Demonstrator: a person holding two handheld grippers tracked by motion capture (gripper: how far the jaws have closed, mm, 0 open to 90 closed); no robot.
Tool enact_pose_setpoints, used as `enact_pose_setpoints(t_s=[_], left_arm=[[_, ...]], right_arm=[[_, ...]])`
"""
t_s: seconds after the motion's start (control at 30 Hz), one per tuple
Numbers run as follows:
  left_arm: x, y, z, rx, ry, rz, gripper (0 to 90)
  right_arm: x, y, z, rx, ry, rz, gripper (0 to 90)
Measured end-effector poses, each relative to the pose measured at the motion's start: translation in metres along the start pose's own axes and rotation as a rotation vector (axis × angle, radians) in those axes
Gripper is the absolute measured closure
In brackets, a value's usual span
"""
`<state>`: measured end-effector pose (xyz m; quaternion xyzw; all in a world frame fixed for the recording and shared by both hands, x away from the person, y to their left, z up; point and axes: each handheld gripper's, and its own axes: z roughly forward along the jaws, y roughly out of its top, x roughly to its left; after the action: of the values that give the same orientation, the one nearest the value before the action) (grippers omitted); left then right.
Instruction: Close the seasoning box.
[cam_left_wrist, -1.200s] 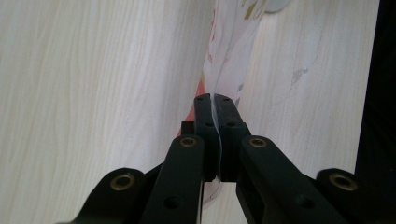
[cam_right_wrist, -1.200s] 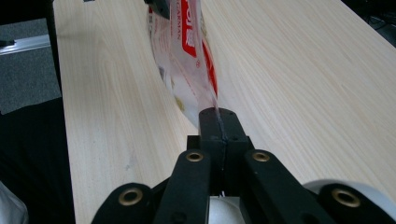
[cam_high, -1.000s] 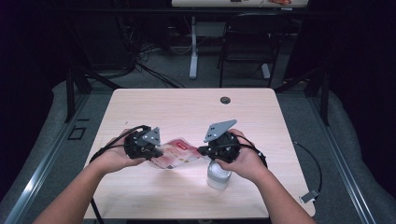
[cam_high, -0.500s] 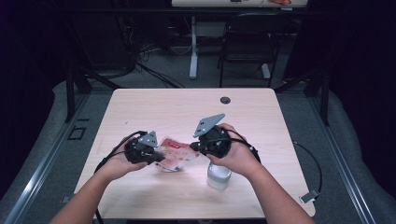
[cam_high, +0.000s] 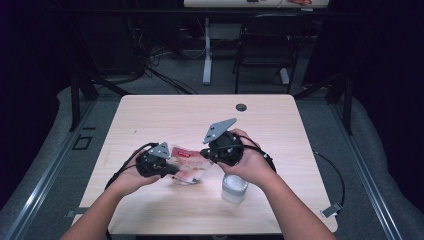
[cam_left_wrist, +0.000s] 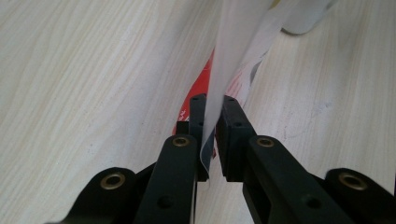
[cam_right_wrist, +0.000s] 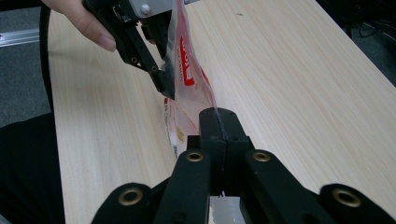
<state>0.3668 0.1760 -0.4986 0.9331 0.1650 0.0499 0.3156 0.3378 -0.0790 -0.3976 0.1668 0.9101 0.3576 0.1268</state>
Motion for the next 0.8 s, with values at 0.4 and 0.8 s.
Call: enact_pose_setpoints(t_s=[0.4, 0.8], left_arm=[[0.001, -0.02, 0.0, -0.048, 0.008, -0.028, 84.8], [-0.004, -0.049, 0.002, -0.132, 0.037, -0.08, 82.1]], right_arm=[[-0.001, -0.01, -0.012, -0.072, 0.0, 0.038, 72.3], [-0.003, -0.024, -0.03, -0.112, -0.033, 0.068, 68.5]])
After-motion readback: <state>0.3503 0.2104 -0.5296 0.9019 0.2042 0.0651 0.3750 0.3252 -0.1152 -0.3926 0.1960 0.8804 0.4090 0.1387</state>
